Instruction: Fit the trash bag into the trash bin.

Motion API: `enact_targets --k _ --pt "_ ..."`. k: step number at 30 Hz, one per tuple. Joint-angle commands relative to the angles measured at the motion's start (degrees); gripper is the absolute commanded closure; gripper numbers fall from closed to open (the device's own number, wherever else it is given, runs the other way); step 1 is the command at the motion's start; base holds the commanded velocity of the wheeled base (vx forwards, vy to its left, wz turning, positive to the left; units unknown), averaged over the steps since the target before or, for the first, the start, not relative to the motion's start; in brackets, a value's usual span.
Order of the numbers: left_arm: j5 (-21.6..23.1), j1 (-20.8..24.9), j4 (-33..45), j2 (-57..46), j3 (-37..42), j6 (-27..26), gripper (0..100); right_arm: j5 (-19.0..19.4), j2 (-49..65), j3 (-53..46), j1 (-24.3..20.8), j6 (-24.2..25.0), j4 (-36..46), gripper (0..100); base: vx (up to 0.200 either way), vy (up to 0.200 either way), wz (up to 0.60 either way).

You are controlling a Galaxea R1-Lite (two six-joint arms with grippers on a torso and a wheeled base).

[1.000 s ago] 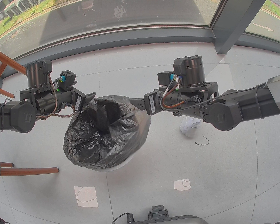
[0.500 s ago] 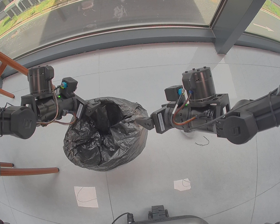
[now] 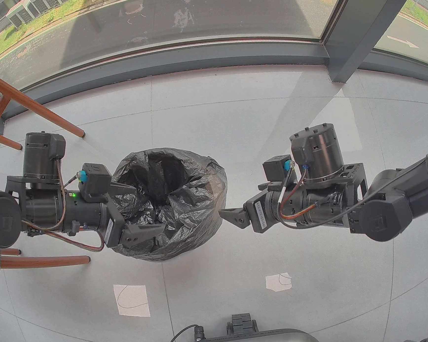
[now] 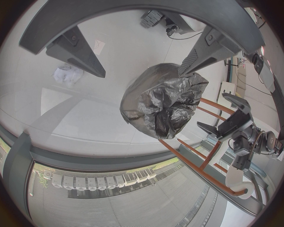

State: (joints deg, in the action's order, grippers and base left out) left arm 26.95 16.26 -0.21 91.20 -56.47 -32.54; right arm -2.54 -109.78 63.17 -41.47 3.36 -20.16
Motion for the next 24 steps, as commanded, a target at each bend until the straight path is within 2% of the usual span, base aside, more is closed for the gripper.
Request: enact_targets --k 1,5,11,18,24 --pt "0.38 -0.09 2.76 -4.89 4.52 -5.43 0 -0.1 1.06 -2.09 0.08 -0.02 -0.05 0 0.0 0.0 0.0" --pt "0.2 0.0 2.67 -4.19 7.16 -10.27 0 -0.28 0.88 -2.0 0.08 -0.11 -0.05 0 0.0 0.0 0.0" --pt "-0.23 0.35 -0.32 2.05 5.23 -17.03 0 -0.19 0.97 -1.65 0.08 -0.2 -0.05 0 0.0 0.0 0.0" --pt "-1.03 4.57 -1.2 4.16 5.67 -17.74 0 -0.19 0.62 -1.38 0.08 -0.29 -0.14 0 0.0 0.0 0.0" --pt "-1.9 5.27 -1.46 7.15 5.31 -17.82 0 -0.19 0.62 -1.38 -0.01 -0.29 -0.14 0 0.0 0.0 0.0"
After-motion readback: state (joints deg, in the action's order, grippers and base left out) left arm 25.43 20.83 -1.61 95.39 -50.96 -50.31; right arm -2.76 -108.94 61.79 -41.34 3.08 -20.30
